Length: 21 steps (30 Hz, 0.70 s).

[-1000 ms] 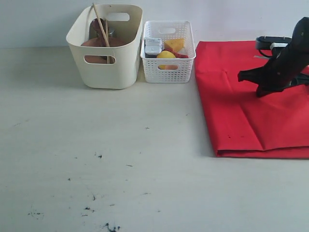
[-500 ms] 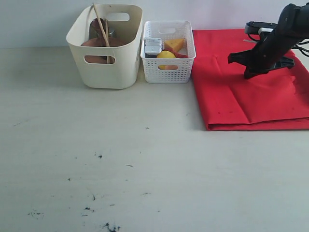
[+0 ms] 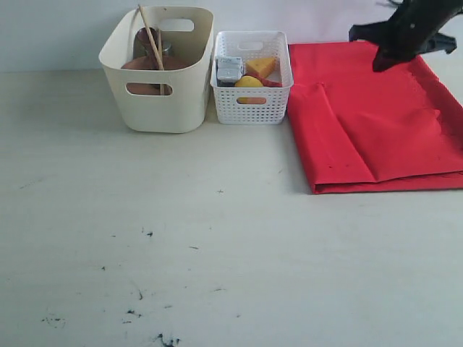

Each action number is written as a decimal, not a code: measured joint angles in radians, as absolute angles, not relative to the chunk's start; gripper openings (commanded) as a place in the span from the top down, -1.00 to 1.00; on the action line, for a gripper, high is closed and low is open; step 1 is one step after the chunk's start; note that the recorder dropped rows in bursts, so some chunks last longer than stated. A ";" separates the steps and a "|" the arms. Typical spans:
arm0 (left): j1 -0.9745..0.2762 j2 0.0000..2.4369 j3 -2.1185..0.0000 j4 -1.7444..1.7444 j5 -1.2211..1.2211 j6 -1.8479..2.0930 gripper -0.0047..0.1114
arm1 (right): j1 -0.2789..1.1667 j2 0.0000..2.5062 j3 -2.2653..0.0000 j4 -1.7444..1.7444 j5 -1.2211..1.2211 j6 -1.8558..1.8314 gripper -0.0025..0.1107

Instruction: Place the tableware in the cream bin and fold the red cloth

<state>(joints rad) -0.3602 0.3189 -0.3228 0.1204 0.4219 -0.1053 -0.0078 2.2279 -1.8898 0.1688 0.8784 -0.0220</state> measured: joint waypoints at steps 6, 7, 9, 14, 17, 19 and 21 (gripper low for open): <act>-0.360 0.319 -0.323 0.120 0.422 -0.105 0.92 | -0.006 2.062 -1.890 0.183 0.969 -0.008 0.96; -0.360 0.319 -0.323 0.120 0.422 -0.105 0.92 | -0.006 2.043 -1.890 0.183 0.983 -0.007 0.96; -0.360 0.319 -0.323 0.120 0.422 -0.105 0.92 | -0.001 1.994 -1.890 0.183 1.020 -0.007 0.96; -0.360 0.319 -0.323 0.120 0.422 -0.105 0.92 | 0.034 1.876 -1.890 0.176 1.095 0.000 0.96; -0.360 0.319 -0.323 0.120 0.422 -0.105 0.92 | 0.079 1.797 -1.890 0.159 1.122 0.000 0.96; -0.360 0.319 -0.323 0.120 0.422 -0.105 0.92 | 0.111 1.750 -1.890 0.150 1.130 0.000 0.96; -0.360 0.319 -0.323 0.120 0.422 -0.105 0.92 | 0.146 1.699 -1.890 0.140 1.138 0.000 0.96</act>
